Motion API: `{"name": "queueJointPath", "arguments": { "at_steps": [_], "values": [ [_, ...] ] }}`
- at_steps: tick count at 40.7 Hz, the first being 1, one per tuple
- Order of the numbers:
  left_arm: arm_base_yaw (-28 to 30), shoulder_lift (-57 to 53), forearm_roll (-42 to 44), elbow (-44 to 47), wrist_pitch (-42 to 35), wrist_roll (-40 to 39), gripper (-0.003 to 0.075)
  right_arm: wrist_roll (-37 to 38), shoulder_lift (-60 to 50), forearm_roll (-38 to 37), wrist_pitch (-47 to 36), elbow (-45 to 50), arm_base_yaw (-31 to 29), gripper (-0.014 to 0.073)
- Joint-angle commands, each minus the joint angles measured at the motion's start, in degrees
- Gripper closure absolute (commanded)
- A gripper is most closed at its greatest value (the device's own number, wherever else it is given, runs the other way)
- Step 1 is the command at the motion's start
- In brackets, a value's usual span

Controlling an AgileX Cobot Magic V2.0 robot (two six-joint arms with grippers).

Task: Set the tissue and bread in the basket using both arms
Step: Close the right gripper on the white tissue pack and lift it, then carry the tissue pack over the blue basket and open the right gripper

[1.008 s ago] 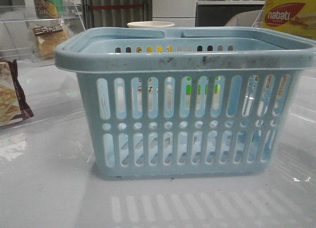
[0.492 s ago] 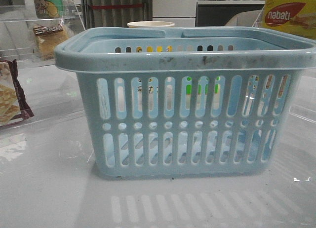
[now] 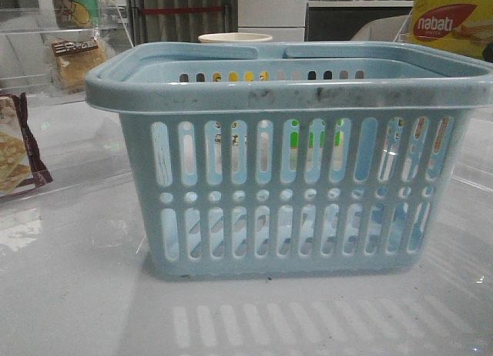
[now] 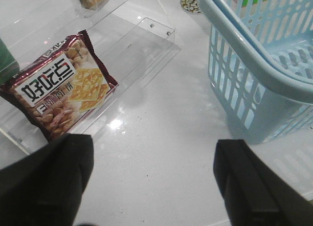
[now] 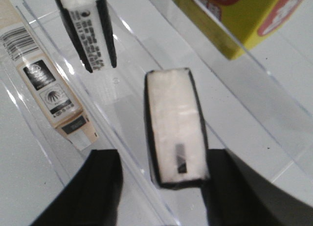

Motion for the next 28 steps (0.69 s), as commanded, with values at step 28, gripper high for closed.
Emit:
{"name": "queueJointPath", "arguments": {
  "at_steps": [28],
  "values": [
    [-0.52,0.42,-0.19,-1.65,-3.87,-0.06,0.0162,-0.34,-18.81,1.75,3.06,-2.18,-0.28,0.042]
  ]
}}
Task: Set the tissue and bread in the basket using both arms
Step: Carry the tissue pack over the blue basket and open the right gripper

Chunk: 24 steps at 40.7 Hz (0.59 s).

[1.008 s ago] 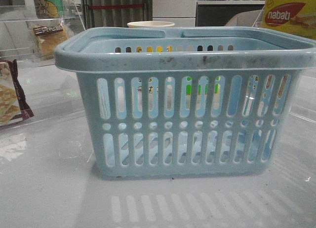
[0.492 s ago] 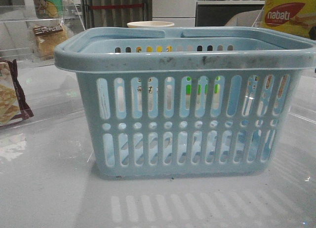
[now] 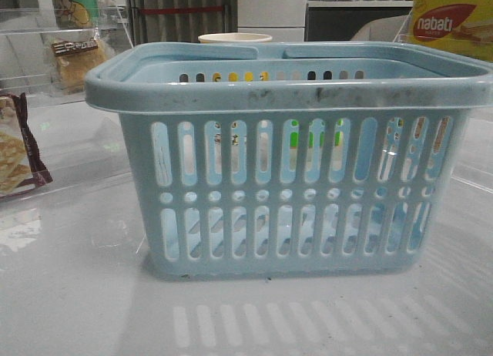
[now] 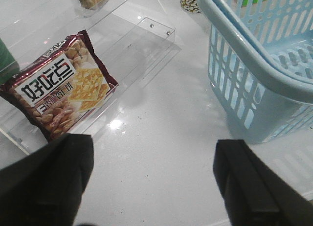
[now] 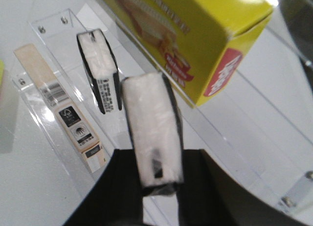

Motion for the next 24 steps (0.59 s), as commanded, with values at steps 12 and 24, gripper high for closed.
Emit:
{"name": "queueJointPath", "arguments": {
  "at_steps": [12,24],
  "values": [
    [-0.52,0.42,-0.19,-1.65,-4.06,-0.06,0.0162,-0.39,-19.31,9.5,10.94,-2.18,2.34,0.042],
    [-0.52,0.42,-0.19,-1.65,-4.06,-0.06,0.0162,-0.39,-20.61,9.93,14.63,-2.18,21.07,0.042]
  ]
}}
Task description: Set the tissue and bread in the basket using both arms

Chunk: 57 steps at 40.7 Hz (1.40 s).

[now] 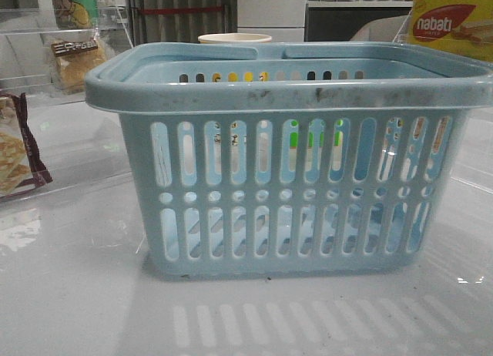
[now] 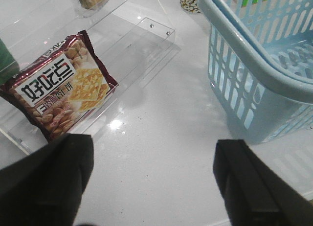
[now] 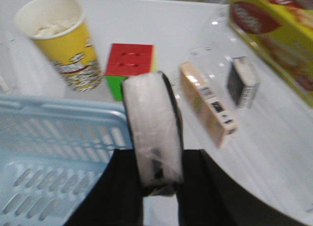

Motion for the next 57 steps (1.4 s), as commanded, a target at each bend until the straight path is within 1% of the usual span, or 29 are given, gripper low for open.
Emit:
{"name": "queueJointPath", "arguments": {
  "at_steps": [1,6,10,14,18,20,22,23,26,28,29,33,39,49,57],
  "values": [
    [-0.52,0.42,-0.19,-1.65,-4.06,-0.06,0.0162,-0.39,-0.28,1.15,-3.11,-2.18,7.0,0.042],
    [-0.52,0.42,-0.19,-1.65,-4.06,-0.06,0.0162,-0.39,2.66,1.41,-3.95,-2.12,14.37,0.042],
    [-0.52,0.42,-0.19,-1.65,-4.06,-0.06,0.0162,-0.39,6.01,1.78,-4.69,-2.12,18.39,0.042],
    [-0.52,0.42,-0.19,-1.65,-4.06,-0.06,0.0162,-0.39,10.09,1.9,-5.52,-2.12,20.25,0.0419],
    [-0.52,0.42,-0.19,-1.65,-4.06,-0.06,0.0162,-0.39,13.27,3.06,-5.9,-2.12,20.51,0.0398],
    [-0.52,0.42,-0.19,-1.65,-4.06,-0.06,0.0162,-0.39,14.68,3.35,-6.1,-2.12,20.51,0.0347],
    [-0.52,0.42,-0.19,-1.65,-4.06,-0.06,0.0162,-0.39,15.71,3.35,-6.45,-2.12,20.51,0.026],
    [-0.52,0.42,-0.19,-1.65,-4.06,-0.06,0.0162,-0.39,16.08,3.35,-6.72,-2.12,20.51,0.0197],
    [-0.52,0.42,-0.19,-1.65,-4.06,-0.06,0.0162,-0.44,16.39,3.35,-6.88,-2.18,20.51,0.0048],
    [-0.52,0.42,-0.19,-1.65,-4.06,-0.06,0.0162,-0.97,16.21,2.9,-6.81,-2.18,20.51,-0.0012],
    [-0.52,0.42,-0.19,-1.65,-4.06,-0.06,0.0162,-1.17,15.93,2.71,-6.56,-2.18,20.51,-0.0025],
    [-0.52,0.42,-0.19,-1.65,-4.06,-0.06,0.0162,-1.3,14.14,1.05,-4.66,-2.18,20.51,-0.0009],
    [-0.52,0.42,-0.19,-1.65,-4.06,-0.06,0.0162,-1.3,8.1,-1.81,-2.19,-0.82,20.51,0.0001],
    [-0.52,0.42,-0.19,-1.65,-4.11,-0.06,0.0162,-1.3,-6.77,-7.04,-2.68,9.22,20.51,0.0002],
    [-0.52,0.42,-0.19,-1.65,-6.06,-0.06,0.0162,-1.3,-18.09,-7.44,-2.41,17.75,20.51,0.0002]
  ]
}}
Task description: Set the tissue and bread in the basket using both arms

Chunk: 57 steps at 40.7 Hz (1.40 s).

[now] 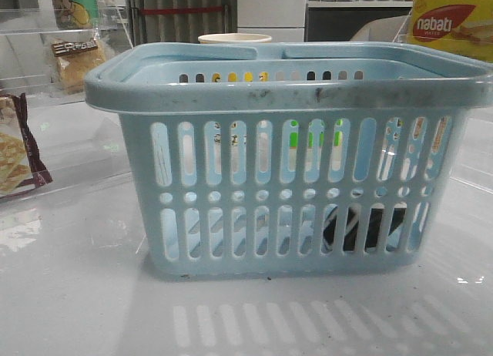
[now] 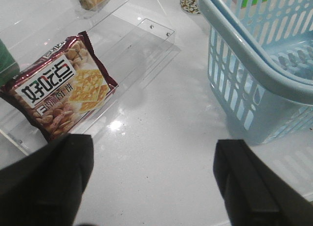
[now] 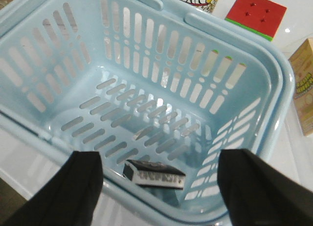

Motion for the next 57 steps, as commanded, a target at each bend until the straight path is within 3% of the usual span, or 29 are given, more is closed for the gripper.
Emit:
{"name": "queueJointPath", "arguments": {
  "at_steps": [1,12,20,39,48,57],
  "values": [
    [-0.52,0.42,-0.19,-1.65,-6.22,-0.06,0.0162,-0.39,-6.08,-0.5,-3.0,2.11,-0.01,0.0002],
    [-0.3,2.37,-0.19,-2.36,-10.96,-1.19,0.0144,-0.39,-13.24,-0.5,-1.92,6.49,-0.01,0.0002],
    [-0.3,11.43,-0.19,-7.12,-12.09,-1.63,0.0058,-0.39,-13.42,-0.5,-1.77,6.49,-0.01,0.0002],
    [2.25,45.27,3.63,-32.34,-14.81,-1.67,0.0065,-0.39,-13.42,-0.5,-1.77,6.49,-0.01,0.0002],
    [6.21,57.54,1.12,-45.17,-14.44,-1.67,0.0065,-0.39,-13.42,-0.5,-1.77,6.49,-0.01,0.0002],
    [9.63,65.75,-2.76,-52.17,-16.0,-1.67,0.0065,-0.39,-13.42,-0.5,-1.77,6.49,-0.01,0.0002]
  ]
}}
